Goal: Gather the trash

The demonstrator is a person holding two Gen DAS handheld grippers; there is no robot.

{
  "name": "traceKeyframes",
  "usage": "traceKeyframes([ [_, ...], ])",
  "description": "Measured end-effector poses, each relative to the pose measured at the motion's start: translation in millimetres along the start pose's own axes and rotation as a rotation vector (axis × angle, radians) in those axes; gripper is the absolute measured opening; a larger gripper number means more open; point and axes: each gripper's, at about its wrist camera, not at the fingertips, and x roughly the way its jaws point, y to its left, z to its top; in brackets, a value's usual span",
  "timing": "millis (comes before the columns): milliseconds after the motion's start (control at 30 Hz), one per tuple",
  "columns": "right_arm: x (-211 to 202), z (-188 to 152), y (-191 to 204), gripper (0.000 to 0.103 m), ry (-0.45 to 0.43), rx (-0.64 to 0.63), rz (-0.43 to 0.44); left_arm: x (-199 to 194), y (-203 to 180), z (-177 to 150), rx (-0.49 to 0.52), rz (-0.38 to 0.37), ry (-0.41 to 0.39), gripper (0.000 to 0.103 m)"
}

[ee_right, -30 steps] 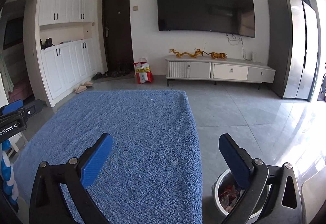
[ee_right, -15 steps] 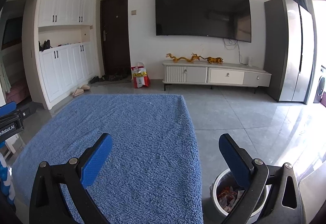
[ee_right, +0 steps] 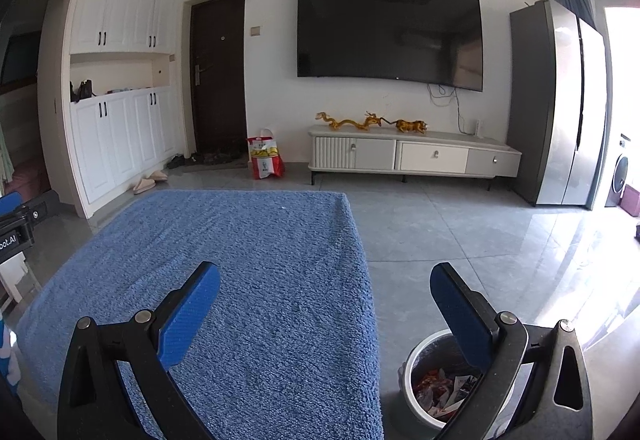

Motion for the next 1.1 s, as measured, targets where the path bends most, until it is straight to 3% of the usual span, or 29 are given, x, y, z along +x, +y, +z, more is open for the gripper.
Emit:
traceKeyframes([
  [600,-1.5,-4.7,-16.2,0.103,0.001,0.016,-0.058,-1.0,-3.1,-5.4,0.012,0.004,-0.001,0.083],
  [1100,1.6,-6.9,-20.4,0.103,0.010,0.021,-0.065,3.5,-5.9,-8.6,0.027,-0.052,0.044,0.083],
])
